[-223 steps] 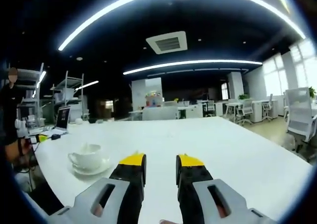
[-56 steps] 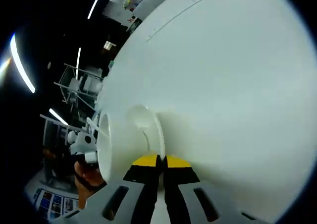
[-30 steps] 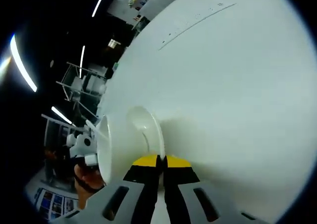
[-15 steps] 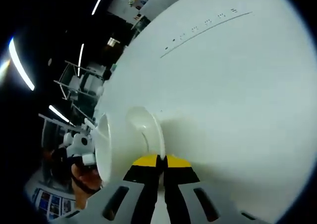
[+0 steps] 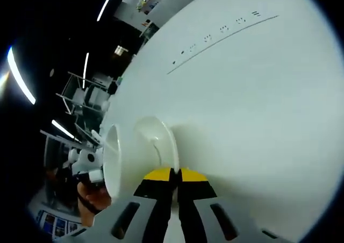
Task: Tidy tabletop coffee trays, cups and spoons，present forward
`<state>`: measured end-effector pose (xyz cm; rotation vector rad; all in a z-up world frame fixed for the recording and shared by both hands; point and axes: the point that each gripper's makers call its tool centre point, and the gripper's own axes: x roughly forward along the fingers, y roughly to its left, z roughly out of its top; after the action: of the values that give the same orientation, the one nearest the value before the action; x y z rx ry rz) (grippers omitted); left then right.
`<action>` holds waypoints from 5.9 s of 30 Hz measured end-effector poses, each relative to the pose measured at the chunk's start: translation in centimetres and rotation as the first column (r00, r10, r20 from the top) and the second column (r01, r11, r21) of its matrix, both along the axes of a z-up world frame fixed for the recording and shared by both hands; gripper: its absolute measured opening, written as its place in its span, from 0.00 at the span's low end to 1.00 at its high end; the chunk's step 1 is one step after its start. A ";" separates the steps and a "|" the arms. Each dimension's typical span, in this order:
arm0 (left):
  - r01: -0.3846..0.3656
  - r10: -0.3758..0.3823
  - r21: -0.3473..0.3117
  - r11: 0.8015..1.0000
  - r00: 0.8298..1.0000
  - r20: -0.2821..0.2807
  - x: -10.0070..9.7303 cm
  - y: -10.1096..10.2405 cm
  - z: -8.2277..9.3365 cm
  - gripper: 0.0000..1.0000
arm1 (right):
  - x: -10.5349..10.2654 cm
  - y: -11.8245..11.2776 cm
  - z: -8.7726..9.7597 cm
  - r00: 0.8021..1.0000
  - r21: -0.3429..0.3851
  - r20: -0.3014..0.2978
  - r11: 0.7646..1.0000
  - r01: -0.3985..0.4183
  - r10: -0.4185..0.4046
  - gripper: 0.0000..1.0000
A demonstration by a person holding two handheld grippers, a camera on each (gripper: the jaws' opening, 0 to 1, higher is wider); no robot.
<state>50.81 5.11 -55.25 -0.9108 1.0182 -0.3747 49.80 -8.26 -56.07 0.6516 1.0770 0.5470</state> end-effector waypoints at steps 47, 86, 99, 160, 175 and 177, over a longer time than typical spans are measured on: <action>-0.025 0.000 0.144 0.989 0.985 0.171 -1.8 -0.2 -1.1 0.11 | -0.6 0.4 0.6 0.983 -0.075 0.177 0.995 0.061 -0.047 0.17; -0.350 -0.181 0.415 0.840 0.540 0.822 -10.3 7.1 15.7 0.14 | -9.6 -8.3 17.4 0.616 -0.191 0.787 0.955 0.228 0.010 0.25; -0.436 -0.214 0.423 0.795 0.450 0.867 -16.1 9.9 16.8 0.17 | -15.9 -11.2 21.5 0.413 -0.234 0.908 0.906 0.352 0.074 0.27; -0.589 -0.186 0.422 0.689 0.418 0.889 -25.9 17.0 13.7 0.20 | -24.8 -19.1 15.6 0.332 -0.247 0.941 0.793 0.558 0.059 0.35; -0.578 -0.195 0.422 0.698 0.414 0.889 -26.3 16.3 14.4 0.20 | -24.7 -18.9 15.8 0.328 -0.236 0.943 0.797 0.556 0.050 0.35; -0.578 -0.201 0.427 0.695 0.414 0.888 -26.3 16.1 14.5 0.20 | -24.7 -18.8 15.7 0.329 -0.233 0.943 0.797 0.557 0.046 0.35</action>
<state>24.48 21.18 -40.79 -0.0051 -0.0714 -0.1654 25.10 -27.11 -40.38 -0.0734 -0.0576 0.1954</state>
